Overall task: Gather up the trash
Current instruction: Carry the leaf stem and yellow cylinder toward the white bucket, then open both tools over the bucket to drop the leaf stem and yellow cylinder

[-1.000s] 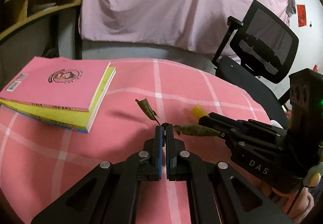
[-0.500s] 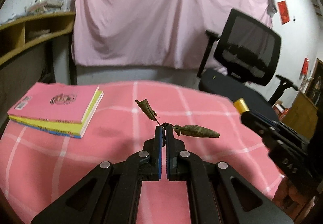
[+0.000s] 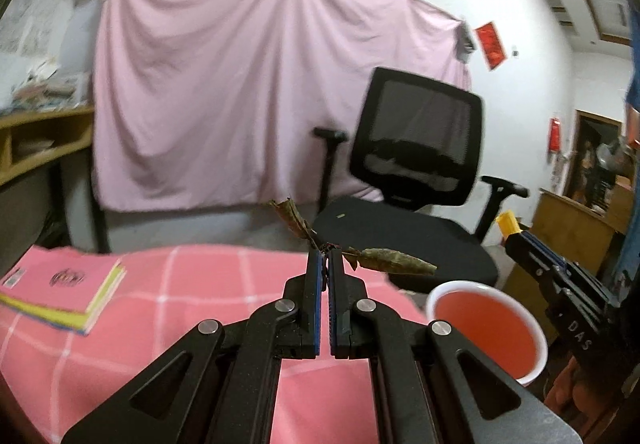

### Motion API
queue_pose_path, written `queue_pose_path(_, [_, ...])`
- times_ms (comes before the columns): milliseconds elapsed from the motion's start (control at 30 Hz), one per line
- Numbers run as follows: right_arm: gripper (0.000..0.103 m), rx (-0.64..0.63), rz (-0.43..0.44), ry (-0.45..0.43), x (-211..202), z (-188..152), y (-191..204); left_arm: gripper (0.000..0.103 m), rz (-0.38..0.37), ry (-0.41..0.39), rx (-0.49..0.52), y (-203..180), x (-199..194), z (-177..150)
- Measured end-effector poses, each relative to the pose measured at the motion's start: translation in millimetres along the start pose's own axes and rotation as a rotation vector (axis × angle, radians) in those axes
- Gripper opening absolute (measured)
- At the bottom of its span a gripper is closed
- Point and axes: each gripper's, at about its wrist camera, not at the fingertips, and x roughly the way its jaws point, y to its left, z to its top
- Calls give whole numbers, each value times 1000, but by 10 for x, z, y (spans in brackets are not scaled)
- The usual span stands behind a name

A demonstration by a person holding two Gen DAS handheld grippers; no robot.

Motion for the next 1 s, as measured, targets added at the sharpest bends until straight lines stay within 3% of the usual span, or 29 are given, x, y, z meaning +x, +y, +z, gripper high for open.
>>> queue_pose_path(200, [14, 27, -103, -39, -128, -35, -419, 1, -96, -37, 89, -563, 153, 88])
queue_pose_path(467, [14, 80, -227, -38, -279, -123, -947, 1, -205, -29, 180, -1249, 526, 117])
queue_pose_path(767, [14, 163, -317, 76, -221, -299, -1359, 1, -275, 63, 206, -1742, 922, -9])
queue_pose_path(1000, [14, 237, -340, 143, -194, -463, -1602, 1, -304, 133, 194, -1857, 1157, -104])
